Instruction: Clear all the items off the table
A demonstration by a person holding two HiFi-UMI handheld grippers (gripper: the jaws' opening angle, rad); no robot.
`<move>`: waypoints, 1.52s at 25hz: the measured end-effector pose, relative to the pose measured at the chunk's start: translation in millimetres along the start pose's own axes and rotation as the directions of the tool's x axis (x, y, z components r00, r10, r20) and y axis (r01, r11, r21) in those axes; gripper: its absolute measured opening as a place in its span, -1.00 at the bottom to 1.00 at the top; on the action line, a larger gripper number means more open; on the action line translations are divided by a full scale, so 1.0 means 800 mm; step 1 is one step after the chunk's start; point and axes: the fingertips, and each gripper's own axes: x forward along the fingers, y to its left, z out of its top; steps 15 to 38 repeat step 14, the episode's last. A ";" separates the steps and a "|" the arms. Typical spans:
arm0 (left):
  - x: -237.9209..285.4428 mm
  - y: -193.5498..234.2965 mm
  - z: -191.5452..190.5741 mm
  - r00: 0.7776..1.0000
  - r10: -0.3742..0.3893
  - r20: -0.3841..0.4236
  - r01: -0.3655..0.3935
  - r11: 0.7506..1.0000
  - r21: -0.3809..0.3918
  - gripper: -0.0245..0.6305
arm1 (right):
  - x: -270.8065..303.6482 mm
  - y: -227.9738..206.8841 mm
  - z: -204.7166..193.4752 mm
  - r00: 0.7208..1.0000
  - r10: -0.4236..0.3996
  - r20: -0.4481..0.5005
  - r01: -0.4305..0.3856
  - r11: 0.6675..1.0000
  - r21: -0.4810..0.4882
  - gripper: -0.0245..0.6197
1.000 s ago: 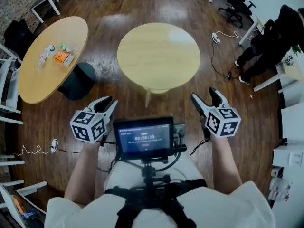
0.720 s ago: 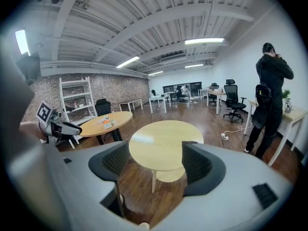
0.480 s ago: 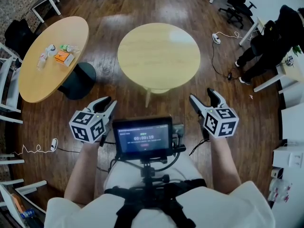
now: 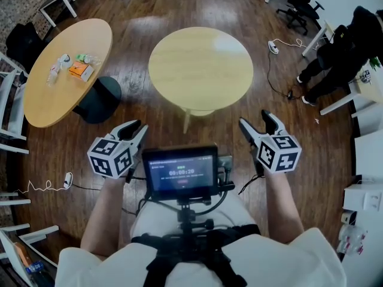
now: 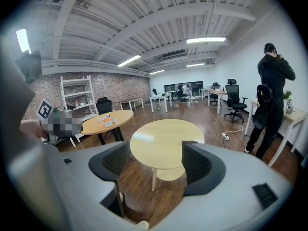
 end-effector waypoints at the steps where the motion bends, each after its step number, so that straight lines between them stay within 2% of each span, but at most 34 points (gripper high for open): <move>1: 0.000 0.000 0.000 1.000 -0.001 0.000 0.001 1.000 -0.001 -0.60 | 0.000 0.000 0.000 1.000 0.000 -0.002 0.000 1.000 -0.002 0.20; 38: 0.001 0.001 -0.005 1.000 0.002 -0.007 -0.002 1.000 -0.009 -0.60 | 0.005 0.003 -0.006 1.000 0.009 -0.028 -0.009 1.000 -0.011 0.20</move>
